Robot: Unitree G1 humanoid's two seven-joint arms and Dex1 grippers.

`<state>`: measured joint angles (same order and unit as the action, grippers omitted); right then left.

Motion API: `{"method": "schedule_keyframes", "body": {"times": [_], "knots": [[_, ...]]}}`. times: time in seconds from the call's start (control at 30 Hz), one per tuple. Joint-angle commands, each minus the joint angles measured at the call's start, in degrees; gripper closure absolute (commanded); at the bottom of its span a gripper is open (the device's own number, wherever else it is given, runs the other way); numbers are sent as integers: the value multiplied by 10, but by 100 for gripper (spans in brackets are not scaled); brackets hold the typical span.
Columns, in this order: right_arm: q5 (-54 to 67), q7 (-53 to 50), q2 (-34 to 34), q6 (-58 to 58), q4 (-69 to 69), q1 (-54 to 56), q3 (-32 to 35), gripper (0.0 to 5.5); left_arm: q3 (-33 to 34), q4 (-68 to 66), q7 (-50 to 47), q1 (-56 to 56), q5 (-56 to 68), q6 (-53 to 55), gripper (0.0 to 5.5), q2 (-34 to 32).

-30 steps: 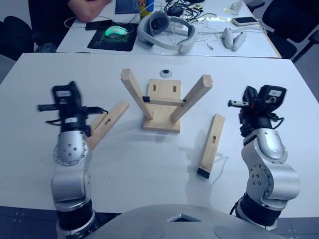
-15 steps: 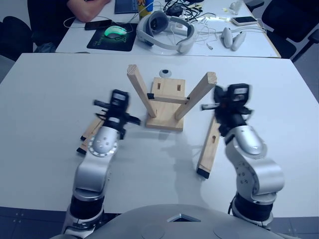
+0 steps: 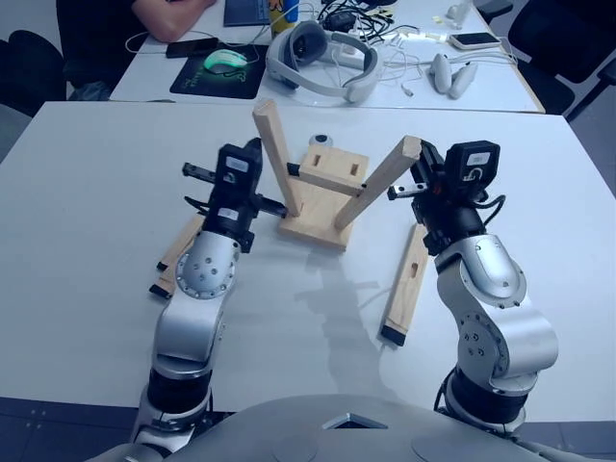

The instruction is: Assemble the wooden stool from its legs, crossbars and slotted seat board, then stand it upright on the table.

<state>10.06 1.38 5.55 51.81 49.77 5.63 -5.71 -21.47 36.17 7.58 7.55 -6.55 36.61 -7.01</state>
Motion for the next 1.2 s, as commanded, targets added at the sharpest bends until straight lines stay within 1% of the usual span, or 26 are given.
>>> {"method": "schedule_keyframes", "body": {"times": [0.03,0.13,0.2,0.27,0.37,0.43,0.57,0.73,0.9,1.2], "knots": [[21,41,28,30,-26,-10,-55,550,-67,-34,66,13,-3,61,548,-47],[-8,36,53,14,-57,-22,-51,550,-44,-15,54,-26,-14,85,548,-66],[-18,38,65,0,-87,-29,-39,550,-25,-8,45,-40,-6,73,548,-58],[-25,49,80,-34,-131,-30,-23,550,5,-7,42,-45,10,36,548,-49],[-23,65,89,-83,-204,-29,1,550,26,-40,44,-52,2,5,548,-72],[-28,77,95,-114,-241,-31,4,550,38,-92,51,-47,1,-27,548,-85],[-32,91,92,-143,-265,-19,-8,550,24,-194,76,-16,-3,-58,548,-98],[-41,107,86,-170,-294,1,-37,550,31,-310,77,38,10,-108,548,-58],[-47,114,84,-190,-312,-4,-46,550,49,-358,75,63,14,-133,548,-39],[-55,105,62,-184,-305,16,-45,550,46,-410,94,87,2,-119,548,-45]]}}
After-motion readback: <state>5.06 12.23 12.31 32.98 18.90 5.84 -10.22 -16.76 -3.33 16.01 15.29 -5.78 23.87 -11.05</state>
